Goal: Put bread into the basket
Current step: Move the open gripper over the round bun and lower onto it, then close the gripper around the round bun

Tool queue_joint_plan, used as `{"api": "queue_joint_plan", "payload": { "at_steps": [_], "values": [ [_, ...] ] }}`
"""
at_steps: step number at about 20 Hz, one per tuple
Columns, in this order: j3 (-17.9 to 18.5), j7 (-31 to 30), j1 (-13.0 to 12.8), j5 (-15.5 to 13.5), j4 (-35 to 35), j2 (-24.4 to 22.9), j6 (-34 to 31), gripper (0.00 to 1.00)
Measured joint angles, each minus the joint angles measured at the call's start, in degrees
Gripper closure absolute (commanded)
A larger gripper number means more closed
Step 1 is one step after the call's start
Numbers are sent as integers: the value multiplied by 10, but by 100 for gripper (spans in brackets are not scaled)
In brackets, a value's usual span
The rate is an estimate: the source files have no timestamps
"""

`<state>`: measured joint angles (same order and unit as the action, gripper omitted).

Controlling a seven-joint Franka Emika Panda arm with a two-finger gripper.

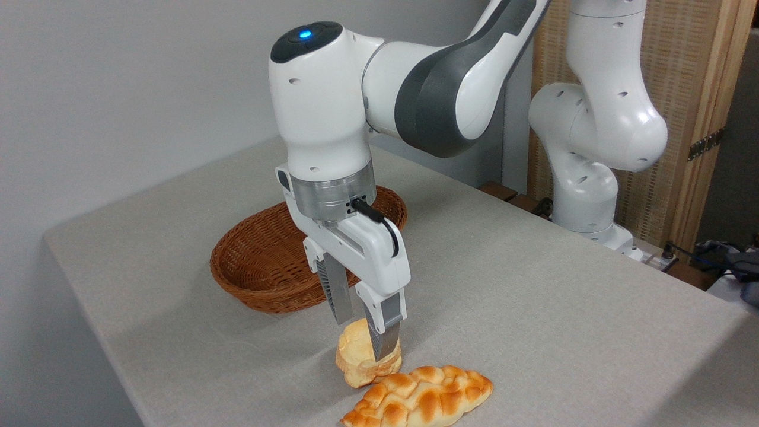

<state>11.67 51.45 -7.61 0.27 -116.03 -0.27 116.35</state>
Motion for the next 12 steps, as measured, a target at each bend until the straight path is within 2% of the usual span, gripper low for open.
{"api": "queue_joint_plan", "payload": {
  "at_steps": [10, 11, 12],
  "values": [
    [0, 0, -2, 0, -4, 21, 14, 0],
    [-1, 0, -3, 0, -4, 24, 15, 1],
    [-1, 0, -3, 0, -4, 28, 16, 11]
  ]
}}
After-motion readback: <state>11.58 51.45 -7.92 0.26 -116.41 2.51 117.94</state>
